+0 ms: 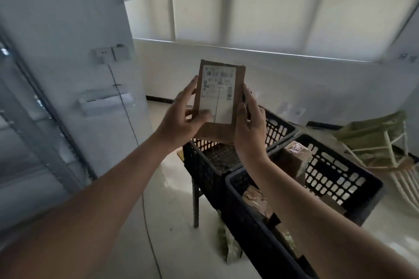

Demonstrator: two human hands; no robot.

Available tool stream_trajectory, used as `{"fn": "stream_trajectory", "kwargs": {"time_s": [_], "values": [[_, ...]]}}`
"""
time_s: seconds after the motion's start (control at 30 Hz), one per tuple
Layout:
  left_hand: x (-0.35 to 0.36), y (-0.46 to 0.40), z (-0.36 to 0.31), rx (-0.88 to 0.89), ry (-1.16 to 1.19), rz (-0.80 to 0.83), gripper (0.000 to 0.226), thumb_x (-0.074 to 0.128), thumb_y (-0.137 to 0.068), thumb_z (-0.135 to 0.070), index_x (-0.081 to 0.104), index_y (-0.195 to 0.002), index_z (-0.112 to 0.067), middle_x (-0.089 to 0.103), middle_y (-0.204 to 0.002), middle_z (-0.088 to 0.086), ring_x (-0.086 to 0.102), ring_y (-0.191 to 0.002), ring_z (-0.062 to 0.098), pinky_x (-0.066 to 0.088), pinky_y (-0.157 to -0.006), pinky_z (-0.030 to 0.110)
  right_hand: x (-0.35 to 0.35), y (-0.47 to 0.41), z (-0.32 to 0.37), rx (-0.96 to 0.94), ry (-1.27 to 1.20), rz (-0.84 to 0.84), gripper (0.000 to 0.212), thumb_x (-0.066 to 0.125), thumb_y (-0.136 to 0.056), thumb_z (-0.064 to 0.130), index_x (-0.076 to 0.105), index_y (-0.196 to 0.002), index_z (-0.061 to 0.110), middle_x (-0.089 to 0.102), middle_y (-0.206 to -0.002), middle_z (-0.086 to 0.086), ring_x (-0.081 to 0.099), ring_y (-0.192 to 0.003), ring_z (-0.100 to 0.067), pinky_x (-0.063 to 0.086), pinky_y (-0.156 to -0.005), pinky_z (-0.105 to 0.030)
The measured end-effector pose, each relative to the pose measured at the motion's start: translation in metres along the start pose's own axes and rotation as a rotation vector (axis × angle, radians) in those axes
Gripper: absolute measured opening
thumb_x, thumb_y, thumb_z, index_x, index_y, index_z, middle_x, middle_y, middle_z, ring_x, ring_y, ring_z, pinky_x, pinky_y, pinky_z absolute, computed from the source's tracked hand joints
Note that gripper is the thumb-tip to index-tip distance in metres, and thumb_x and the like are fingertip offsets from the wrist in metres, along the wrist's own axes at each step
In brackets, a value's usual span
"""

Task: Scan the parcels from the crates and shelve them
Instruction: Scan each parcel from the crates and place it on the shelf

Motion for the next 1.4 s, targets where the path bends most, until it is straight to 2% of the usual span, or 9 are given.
{"fn": "stream_trajectory", "kwargs": {"time_s": [0.1, 0.17, 0.43, 0.53, 0.7, 0.87, 1.03, 1.23, 1.4], "values": [[-0.053, 0.029, -0.005, 0.041, -0.076, -0.138, 0.085, 0.073, -0.099, -0.021, 0.022, -0.166, -0.033, 0.038, -0.159, -0.008, 0.047, -0.142, 0.016, 0.052, -0.105, 0.022, 0.049, 0.014, 0.021, -0.031, -0.024, 0.081, 0.044, 0.048, -0.113, 0.037, 0.049, -0.155, 0.048, 0.046, -0.129, 0.017, 0.052, -0.121, 0.002, 0.056, -0.104, -0.039], [-0.09, 0.052, -0.005, 0.069, -0.122, -0.211, 0.08, 0.073, -0.099, -0.021, 0.027, -0.165, -0.028, 0.039, -0.159, -0.01, 0.046, -0.141, 0.011, 0.054, -0.106, 0.026, 0.083, 0.028, 0.036, -0.055, -0.06, 0.136, 0.043, 0.049, -0.113, 0.037, 0.049, -0.155, 0.048, 0.047, -0.13, 0.019, 0.052, -0.122, 0.0, 0.056, -0.105, -0.043], [-0.256, 0.165, 0.004, 0.078, -0.271, -0.416, 0.073, 0.073, -0.099, -0.023, 0.035, -0.161, -0.023, 0.039, -0.154, -0.017, 0.043, -0.144, 0.008, 0.058, -0.104, 0.037, 0.234, 0.123, 0.109, -0.108, -0.203, 0.347, 0.045, 0.046, -0.114, 0.03, 0.047, -0.158, 0.037, 0.047, -0.132, 0.0, 0.052, -0.112, 0.015, 0.05, -0.074, -0.003], [-0.317, 0.212, 0.008, 0.056, -0.294, -0.458, 0.072, 0.073, -0.098, -0.021, 0.037, -0.161, -0.022, 0.042, -0.154, -0.013, 0.045, -0.143, 0.009, 0.058, -0.103, 0.035, 0.293, 0.167, 0.132, -0.083, -0.282, 0.424, 0.045, 0.047, -0.113, 0.032, 0.048, -0.157, 0.039, 0.046, -0.137, -0.002, 0.051, -0.122, -0.002, 0.053, -0.076, -0.005], [-0.409, 0.29, 0.014, 0.004, -0.391, -0.523, 0.075, 0.074, -0.097, -0.019, 0.036, -0.161, -0.019, 0.045, -0.155, -0.001, 0.045, -0.145, 0.014, 0.056, -0.106, 0.038, 0.383, 0.239, 0.16, -0.083, -0.302, 0.516, 0.046, 0.048, -0.113, 0.037, 0.047, -0.158, 0.043, 0.049, -0.136, 0.002, 0.055, -0.119, 0.0, 0.06, -0.079, -0.017], [-0.484, 0.363, 0.025, -0.089, -0.451, -0.627, 0.075, 0.073, -0.097, -0.019, 0.035, -0.162, -0.021, 0.042, -0.157, -0.007, 0.045, -0.144, 0.009, 0.055, -0.107, 0.039, 0.463, 0.301, 0.186, -0.071, -0.345, 0.667, 0.047, 0.047, -0.114, 0.029, 0.045, -0.16, 0.039, 0.048, -0.138, 0.003, 0.051, -0.115, 0.015, 0.053, -0.079, -0.006], [-0.548, 0.421, 0.039, -0.191, -0.512, -0.712, 0.075, 0.072, -0.098, -0.019, 0.033, -0.162, -0.02, 0.041, -0.157, -0.006, 0.044, -0.146, 0.013, 0.057, -0.106, 0.04, 0.548, 0.354, 0.2, -0.063, -0.38, 0.816, 0.047, 0.047, -0.111, 0.043, 0.043, -0.157, 0.05, 0.05, -0.147, 0.002, 0.055, -0.132, -0.012, 0.059, -0.098, -0.035], [-0.628, 0.473, 0.071, -0.307, -0.585, -0.856, 0.074, 0.072, -0.097, -0.024, 0.033, -0.16, -0.03, 0.037, -0.146, -0.026, 0.044, -0.139, 0.003, 0.058, -0.103, 0.034, 0.658, 0.403, 0.213, -0.028, -0.381, 0.954, 0.048, 0.047, -0.113, 0.035, 0.043, -0.16, 0.04, 0.05, -0.142, 0.003, 0.051, -0.12, 0.005, 0.048, -0.078, 0.0], [-0.698, 0.508, 0.103, -0.363, -0.642, -0.94, 0.076, 0.067, -0.094, -0.034, 0.033, -0.161, -0.024, 0.042, -0.154, -0.009, 0.049, -0.142, 0.014, 0.059, -0.103, 0.041, 0.756, 0.438, 0.224, -0.036, -0.387, 1.063, 0.046, 0.046, -0.114, 0.033, 0.045, -0.159, 0.038, 0.049, -0.135, 0.006, 0.05, -0.112, 0.015, 0.047, -0.083, -0.007]]}}
Point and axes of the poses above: each hand's wrist, its own y-axis away from the middle knuckle, its own x-axis out of the palm, z = x × y, the point moved 5 cm from there along -y, towards the middle knuckle
